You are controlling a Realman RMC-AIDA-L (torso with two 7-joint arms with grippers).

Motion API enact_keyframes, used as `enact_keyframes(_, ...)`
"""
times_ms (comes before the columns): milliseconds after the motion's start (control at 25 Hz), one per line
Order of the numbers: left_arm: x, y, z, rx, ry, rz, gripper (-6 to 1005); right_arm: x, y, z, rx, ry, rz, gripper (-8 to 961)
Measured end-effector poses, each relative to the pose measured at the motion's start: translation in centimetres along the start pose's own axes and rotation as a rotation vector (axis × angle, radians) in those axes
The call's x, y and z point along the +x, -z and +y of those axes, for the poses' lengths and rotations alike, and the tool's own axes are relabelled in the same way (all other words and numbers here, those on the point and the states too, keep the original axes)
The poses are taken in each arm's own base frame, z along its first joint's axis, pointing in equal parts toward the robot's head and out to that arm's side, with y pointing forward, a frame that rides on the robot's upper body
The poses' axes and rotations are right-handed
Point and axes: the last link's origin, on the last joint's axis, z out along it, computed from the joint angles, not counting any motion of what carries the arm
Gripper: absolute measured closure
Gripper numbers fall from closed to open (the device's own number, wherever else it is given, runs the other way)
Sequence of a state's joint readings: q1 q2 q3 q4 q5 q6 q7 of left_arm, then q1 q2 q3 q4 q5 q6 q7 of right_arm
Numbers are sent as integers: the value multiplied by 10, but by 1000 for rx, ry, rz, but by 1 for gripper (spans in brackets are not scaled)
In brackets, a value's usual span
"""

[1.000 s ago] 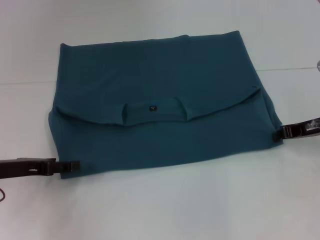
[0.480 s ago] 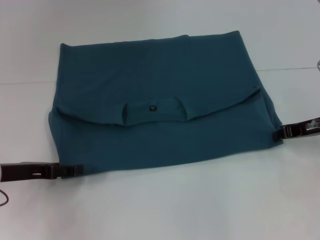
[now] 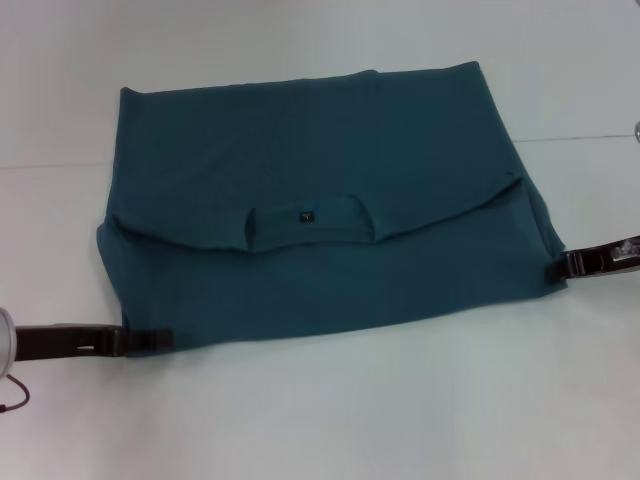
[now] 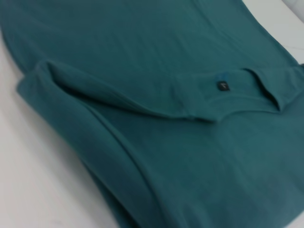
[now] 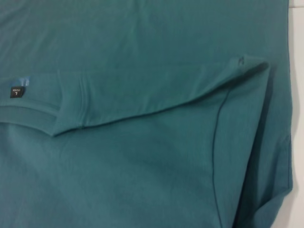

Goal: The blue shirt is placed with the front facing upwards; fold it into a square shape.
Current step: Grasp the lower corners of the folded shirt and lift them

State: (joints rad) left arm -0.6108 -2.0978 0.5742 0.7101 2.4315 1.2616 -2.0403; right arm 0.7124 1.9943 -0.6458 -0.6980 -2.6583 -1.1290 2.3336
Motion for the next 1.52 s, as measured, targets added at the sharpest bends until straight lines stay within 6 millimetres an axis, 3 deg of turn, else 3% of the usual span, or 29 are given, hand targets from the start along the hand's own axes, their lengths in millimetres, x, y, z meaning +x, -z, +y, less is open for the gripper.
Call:
enact_keyframes(480,1,1,-4,21,6,8,483,2,-1,0,-1,2,4,922)
enact_keyframes(920,2,1,-5,29,2,13,900,2,0,-1,0,5,5,922)
enact_keyframes(1120,2,0,-5,29,-6,14,983,2,0,-1,1,6,4,922)
enact_keyframes(1520,0,1,-3,10,-9,10,983,2,1,-1,-3,8,6,921)
